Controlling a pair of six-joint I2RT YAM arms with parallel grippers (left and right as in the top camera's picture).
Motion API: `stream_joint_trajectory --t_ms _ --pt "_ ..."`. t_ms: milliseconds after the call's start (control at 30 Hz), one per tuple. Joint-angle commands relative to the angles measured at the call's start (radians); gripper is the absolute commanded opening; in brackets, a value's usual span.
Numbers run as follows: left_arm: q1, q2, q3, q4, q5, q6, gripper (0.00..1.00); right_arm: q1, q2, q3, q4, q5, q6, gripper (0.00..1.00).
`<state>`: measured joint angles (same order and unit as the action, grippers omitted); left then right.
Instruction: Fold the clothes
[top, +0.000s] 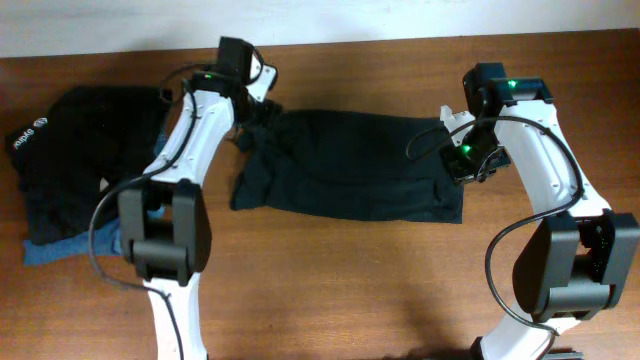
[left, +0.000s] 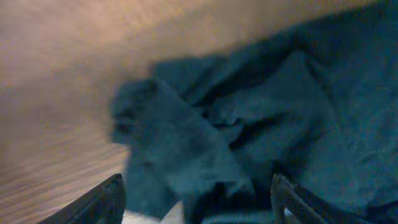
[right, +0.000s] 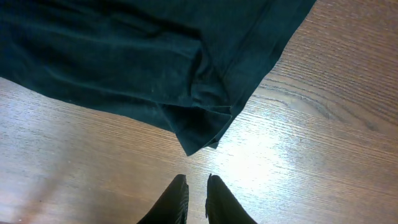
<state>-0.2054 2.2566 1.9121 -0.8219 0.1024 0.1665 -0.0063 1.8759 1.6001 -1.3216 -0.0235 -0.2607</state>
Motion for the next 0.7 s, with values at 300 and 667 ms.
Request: stream_joint_trajectory --t_ms 300,667 --pt "-0.001 0.068 -0.002 0.086 0.058 -0.02 0.7 -0.008 0.001 -0.005 0.006 0.009 0.008 0.16" --pt "-0.001 0.068 -0.002 0.076 0.033 -0.02 0.66 -0.008 0.001 -0.005 0.011 0.009 0.007 0.16"
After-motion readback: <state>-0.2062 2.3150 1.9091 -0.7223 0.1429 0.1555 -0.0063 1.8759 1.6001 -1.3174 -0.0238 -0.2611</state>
